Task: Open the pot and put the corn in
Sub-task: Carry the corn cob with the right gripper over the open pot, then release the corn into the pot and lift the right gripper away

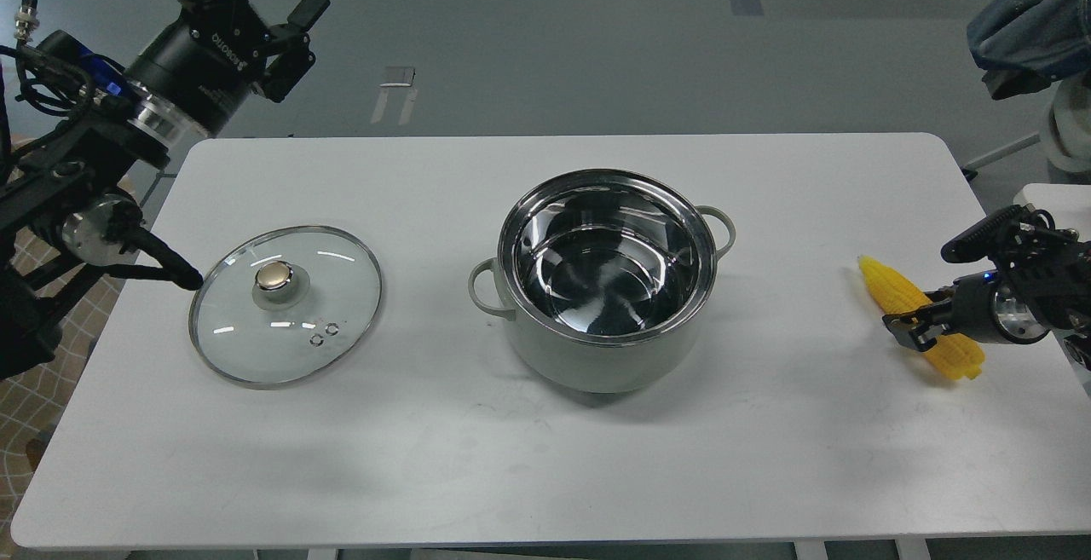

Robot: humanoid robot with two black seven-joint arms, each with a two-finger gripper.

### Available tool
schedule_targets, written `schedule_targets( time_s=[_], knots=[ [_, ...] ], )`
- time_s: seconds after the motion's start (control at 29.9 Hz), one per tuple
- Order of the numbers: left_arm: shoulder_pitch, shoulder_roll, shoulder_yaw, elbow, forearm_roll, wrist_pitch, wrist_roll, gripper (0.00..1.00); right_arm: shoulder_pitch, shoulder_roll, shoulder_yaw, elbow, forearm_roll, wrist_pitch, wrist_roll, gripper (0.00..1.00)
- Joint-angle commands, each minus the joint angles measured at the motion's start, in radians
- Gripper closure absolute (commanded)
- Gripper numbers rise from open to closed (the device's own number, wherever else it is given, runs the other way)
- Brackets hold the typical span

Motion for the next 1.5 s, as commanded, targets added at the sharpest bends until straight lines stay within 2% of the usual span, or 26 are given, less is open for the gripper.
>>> schedule_targets(
  time_s=[0.0, 0.13, 0.23, 0.4, 0.47, 0.57, 0.74, 1.0, 1.14, 1.34, 1.37, 1.47],
  knots=[
    [0.002, 0.0, -0.002, 0.0, 0.0, -0.001, 0.0, 0.08, 0.014, -0.007, 0.002, 0.015, 0.002, -0.002, 0.0, 0.94],
    [0.007, 0.0, -0.005, -0.006, 0.0, -0.001, 0.0, 0.08, 0.101, -0.047, 0.009, 0.092, 0.011, -0.002, 0.0, 0.95],
    [0.007, 0.002, -0.008, -0.008, 0.0, -0.002, 0.0, 0.07, 0.238, -0.068, 0.006, 0.164, 0.019, 0.01, 0.0, 0.95],
    [0.007, 0.0, -0.017, -0.009, 0.0, -0.001, 0.0, 0.07, 0.44, -0.05, 0.004, 0.251, 0.025, 0.068, 0.0, 0.95],
    [0.007, 0.0, -0.017, -0.009, 0.0, -0.002, 0.0, 0.07, 0.522, 0.02, -0.001, 0.287, 0.026, 0.111, 0.0, 0.94],
    [0.007, 0.0, -0.017, -0.009, -0.001, -0.002, 0.0, 0.07, 0.56, 0.077, -0.004, 0.294, 0.038, 0.123, 0.0, 0.94],
    [0.008, 0.002, -0.017, -0.009, -0.001, -0.002, 0.0, 0.07, 0.603, 0.293, -0.073, 0.31, 0.112, 0.165, 0.0, 0.94],
    [0.008, 0.002, -0.017, -0.009, -0.001, -0.001, 0.0, 0.07, 0.599, 0.419, -0.174, 0.305, 0.141, 0.168, 0.0, 0.9],
    [0.008, 0.002, -0.017, -0.009, -0.001, -0.002, 0.0, 0.06, 0.59, 0.439, -0.209, 0.305, 0.16, 0.168, 0.0, 0.81],
    [0.008, 0.0, -0.017, -0.009, 0.0, -0.001, 0.0, 0.06, 0.551, 0.458, -0.222, 0.294, 0.161, 0.168, 0.0, 0.52],
    [0.008, 0.0, -0.017, -0.009, -0.001, -0.001, 0.0, 0.06, 0.548, 0.459, -0.222, 0.287, 0.167, 0.168, 0.0, 0.41],
    [0.008, 0.0, -0.017, -0.009, 0.0, -0.001, 0.0, 0.06, 0.548, 0.459, -0.223, 0.285, 0.18, 0.168, 0.0, 0.28]
  ],
)
